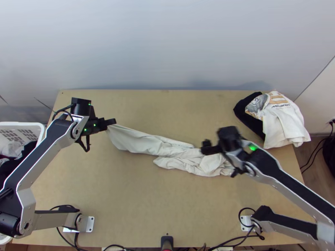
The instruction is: Fold the t-shirt
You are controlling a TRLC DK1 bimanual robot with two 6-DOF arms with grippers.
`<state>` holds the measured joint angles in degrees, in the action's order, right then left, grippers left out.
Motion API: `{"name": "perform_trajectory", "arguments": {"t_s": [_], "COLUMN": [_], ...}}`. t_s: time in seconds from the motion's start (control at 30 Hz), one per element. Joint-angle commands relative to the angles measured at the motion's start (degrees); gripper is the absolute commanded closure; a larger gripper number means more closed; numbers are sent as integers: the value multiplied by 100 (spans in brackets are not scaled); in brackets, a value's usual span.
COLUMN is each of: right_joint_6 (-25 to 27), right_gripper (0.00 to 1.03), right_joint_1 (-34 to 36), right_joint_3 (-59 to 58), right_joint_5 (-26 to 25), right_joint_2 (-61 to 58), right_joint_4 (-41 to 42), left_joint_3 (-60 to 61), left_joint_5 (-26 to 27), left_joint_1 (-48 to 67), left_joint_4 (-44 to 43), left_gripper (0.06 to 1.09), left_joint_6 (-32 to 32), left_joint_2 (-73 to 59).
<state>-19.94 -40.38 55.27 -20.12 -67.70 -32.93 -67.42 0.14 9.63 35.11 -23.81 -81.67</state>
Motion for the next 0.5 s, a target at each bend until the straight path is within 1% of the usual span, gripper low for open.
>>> {"name": "perform_trajectory", "arguments": {"t_s": [0.0,0.13,0.27,0.33,0.47], "right_joint_6": [-115,-80,-71,-71,-71], "right_gripper": [11,11,11,11,11], "right_joint_1": [-787,-1227,-1622,-1824,-2044], "right_joint_3": [556,819,1188,1399,1804], "right_joint_5": [307,360,579,606,650], "right_joint_2": [-1105,-1615,-2142,-2423,-2863], "right_joint_4": [190,190,190,181,146], "left_joint_3": [-184,-580,-1019,-1221,-1845], "left_joint_5": [-111,-234,-287,-401,-436], "left_joint_1": [4,-31,-31,-22,66], "left_joint_4": [31,31,-13,-136,-259], "left_gripper": [105,105,105,105,105], "left_joint_6": [-62,-88,-229,-299,-378], "left_joint_2": [2,-121,-332,-490,-956]}}
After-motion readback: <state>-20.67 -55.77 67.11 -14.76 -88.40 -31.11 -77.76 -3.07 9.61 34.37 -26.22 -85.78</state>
